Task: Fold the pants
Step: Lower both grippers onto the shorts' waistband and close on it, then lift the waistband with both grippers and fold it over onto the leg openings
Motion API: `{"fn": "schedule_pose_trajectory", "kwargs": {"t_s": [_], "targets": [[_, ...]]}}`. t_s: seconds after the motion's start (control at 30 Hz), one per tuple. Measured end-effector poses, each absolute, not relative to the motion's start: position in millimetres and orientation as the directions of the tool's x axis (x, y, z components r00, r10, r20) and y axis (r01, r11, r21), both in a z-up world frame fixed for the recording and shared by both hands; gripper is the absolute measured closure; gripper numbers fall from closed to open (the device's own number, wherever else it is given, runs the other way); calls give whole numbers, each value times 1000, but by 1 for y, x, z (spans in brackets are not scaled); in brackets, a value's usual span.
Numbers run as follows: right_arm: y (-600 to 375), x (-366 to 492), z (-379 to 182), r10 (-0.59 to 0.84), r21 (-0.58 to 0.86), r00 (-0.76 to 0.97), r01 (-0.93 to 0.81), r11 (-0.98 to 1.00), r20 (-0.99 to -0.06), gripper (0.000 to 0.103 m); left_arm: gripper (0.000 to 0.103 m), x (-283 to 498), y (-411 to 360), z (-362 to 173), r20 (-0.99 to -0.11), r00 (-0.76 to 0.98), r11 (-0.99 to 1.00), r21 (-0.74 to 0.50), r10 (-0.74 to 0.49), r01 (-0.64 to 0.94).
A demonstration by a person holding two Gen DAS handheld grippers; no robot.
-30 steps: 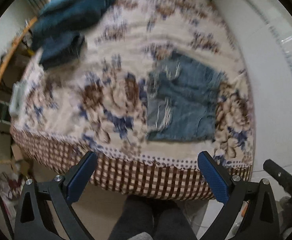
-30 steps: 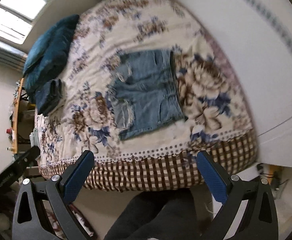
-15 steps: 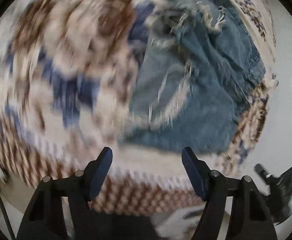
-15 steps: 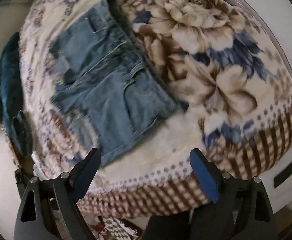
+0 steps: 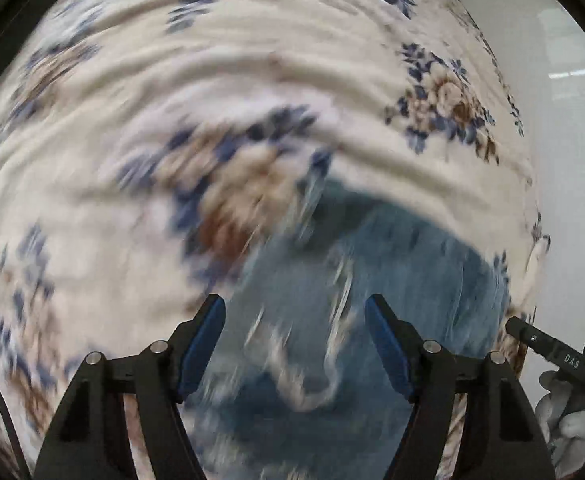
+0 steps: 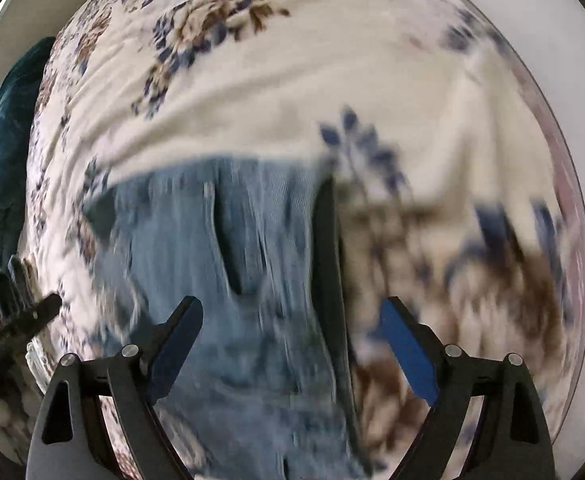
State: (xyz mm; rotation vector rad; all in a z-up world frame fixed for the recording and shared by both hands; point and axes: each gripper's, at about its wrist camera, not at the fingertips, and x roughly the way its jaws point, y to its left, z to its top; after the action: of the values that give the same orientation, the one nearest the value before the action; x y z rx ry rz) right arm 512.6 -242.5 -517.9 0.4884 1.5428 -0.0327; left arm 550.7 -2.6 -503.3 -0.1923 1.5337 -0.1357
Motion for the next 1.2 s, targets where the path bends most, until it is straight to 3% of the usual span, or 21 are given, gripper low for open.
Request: {"fn": "schedule_pose_trajectory", "kwargs": {"t_s": [0.33,0.37,0.4,0.43,0.47,0.53,0.67,0.97,1.2], "targets": [[-245,580,-576,344,322,-100,188,928,-933,11,34,607,-60,-579,-983,-94,965,-174,-158,195],[-243,582,-581,344,323,-106,176,930,-933,12,53,604,-63,-581,-986,-78,965,-158,-145,207],[-242,583,-584,347,328,-102,168,930,-932,22,72,601,-66,-582,-990,-54,968,-139,-130,211],[-243,583,-586,349,331,-93,169,928,-932,30,79,598,-67,-580,-992,-25,969,-124,-121,213],[-245,582,-587,357,340,-78,177,924,-931,32,83,593,-67,-578,-992,-6,969,-128,-130,212],[-247,580,-584,395,384,-37,172,907,-918,52,87,587,-67,-570,-988,36,967,-142,-153,212],[-242,570,-564,409,410,39,155,899,-911,62,91,567,-65,-547,-980,95,963,-151,-176,225],[-232,500,-493,464,497,206,158,853,-862,64,91,499,-12,-460,-925,216,948,-290,-313,135],[-200,406,-439,504,541,251,103,835,-826,64,91,385,13,-423,-927,175,943,-331,-332,37]]}}
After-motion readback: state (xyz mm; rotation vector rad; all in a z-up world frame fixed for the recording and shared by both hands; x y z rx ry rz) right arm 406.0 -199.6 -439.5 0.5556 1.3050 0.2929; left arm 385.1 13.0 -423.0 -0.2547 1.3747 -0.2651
